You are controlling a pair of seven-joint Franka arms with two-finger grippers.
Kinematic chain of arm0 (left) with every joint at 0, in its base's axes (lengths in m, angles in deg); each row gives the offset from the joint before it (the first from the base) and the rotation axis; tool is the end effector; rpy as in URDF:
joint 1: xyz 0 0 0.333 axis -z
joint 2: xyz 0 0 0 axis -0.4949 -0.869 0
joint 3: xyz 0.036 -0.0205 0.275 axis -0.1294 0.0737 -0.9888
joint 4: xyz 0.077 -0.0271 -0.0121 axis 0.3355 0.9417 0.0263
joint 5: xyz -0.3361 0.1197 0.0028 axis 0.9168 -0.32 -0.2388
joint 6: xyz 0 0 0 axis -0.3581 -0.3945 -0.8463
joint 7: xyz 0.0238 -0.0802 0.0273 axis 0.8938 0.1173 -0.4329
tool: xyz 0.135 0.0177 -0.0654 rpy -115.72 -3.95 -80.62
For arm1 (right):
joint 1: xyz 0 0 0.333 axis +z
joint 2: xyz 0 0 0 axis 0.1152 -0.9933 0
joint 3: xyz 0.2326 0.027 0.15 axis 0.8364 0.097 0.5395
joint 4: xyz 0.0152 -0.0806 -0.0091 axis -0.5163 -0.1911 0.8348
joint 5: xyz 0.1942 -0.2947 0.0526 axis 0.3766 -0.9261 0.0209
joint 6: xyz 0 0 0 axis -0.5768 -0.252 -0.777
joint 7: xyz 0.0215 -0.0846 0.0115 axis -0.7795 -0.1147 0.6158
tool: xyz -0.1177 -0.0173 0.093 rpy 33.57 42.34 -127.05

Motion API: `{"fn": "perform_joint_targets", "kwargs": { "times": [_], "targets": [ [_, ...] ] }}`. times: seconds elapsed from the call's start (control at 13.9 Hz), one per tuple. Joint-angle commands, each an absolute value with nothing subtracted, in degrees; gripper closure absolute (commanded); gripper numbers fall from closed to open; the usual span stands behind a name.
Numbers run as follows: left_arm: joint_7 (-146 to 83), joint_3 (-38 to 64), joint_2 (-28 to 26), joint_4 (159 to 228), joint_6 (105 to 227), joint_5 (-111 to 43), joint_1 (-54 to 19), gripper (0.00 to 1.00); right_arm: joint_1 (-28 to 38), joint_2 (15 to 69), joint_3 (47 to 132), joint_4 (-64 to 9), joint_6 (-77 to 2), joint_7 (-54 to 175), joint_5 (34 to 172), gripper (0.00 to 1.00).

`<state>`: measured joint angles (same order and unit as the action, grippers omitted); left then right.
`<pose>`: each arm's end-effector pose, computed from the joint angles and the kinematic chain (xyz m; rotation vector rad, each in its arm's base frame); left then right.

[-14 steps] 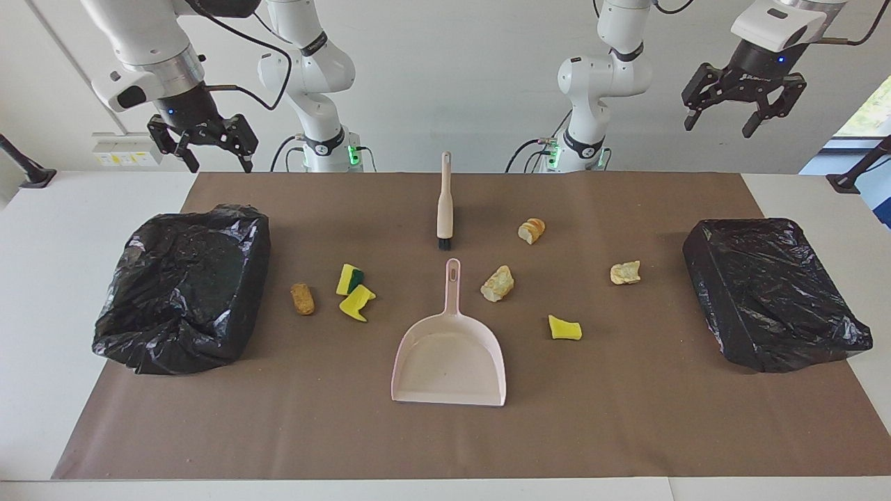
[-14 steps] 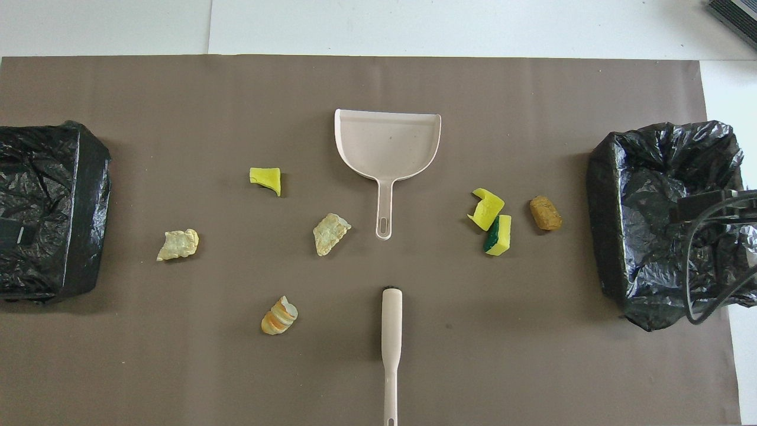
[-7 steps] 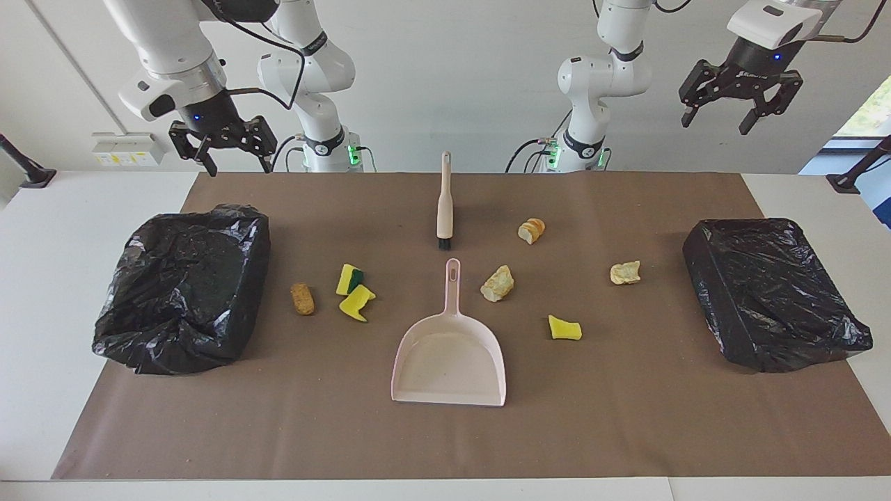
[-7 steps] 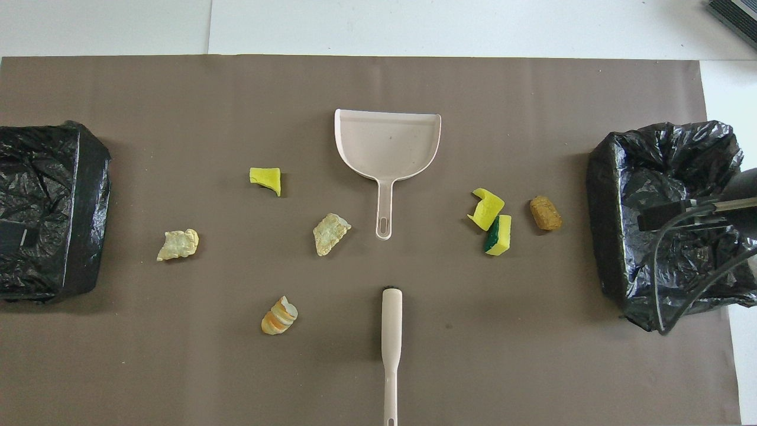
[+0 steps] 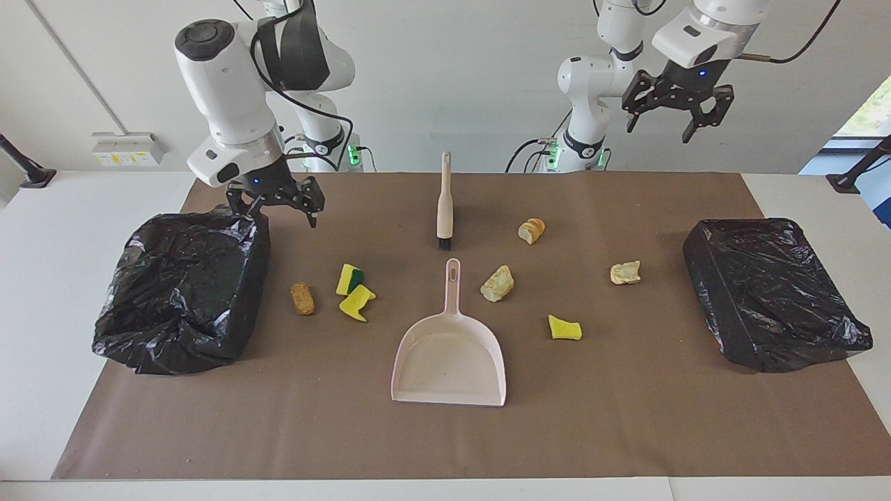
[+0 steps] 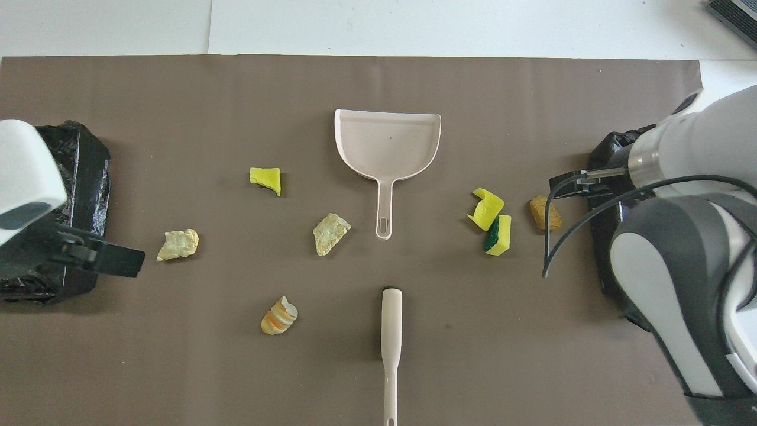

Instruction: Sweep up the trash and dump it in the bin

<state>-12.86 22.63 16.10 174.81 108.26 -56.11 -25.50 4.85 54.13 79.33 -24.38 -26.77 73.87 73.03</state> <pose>0.4387 -0.1466 0.5899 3.0762 -0.5377 -0.0665 0.5441 0.0812 0.4560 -3.1263 -0.0689 -0.0743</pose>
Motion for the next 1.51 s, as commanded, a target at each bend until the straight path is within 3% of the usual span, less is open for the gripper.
{"fn": "perform_joint_targets", "kwargs": {
  "times": [0.0, 0.43, 0.65, 1.08, 1.44],
  "targets": [
    [-20.0, 24.1, 23.5, 189.6, 117.7, -53.7, -21.8, 0.0, 6.1, 50.2, 79.6, -25.3, -30.7, 75.7, 73.3, 0.0],
    [-34.9, 24.3, 26.3, 208.3, 134.7, -53.3, -5.9, 0.0, 9.8, 40.2, 79.7, -25.2, -42.5, 80.6, 74.2, 0.0],
    [-42.6, 24.3, 25.4, 213.4, 142.1, -53.3, 1.5, 0.0, 13.1, 38.5, 79.6, -24.0, -42.7, 83.6, 81.4, 0.0],
    [-60.0, 24.3, 15.6, 217.8, 156.6, -53.3, 16.7, 0.0, 20.6, 35.4, 79.7, -20.5, -40.2, 92.5, 82.7, 0.0],
    [-63.8, 24.3, 14.5, 220.9, 159.2, -53.3, 20.8, 0.0, 24.1, 32.8, 79.7, -20.1, -41.2, 97.1, 83.3, 0.0]
  ]
}}
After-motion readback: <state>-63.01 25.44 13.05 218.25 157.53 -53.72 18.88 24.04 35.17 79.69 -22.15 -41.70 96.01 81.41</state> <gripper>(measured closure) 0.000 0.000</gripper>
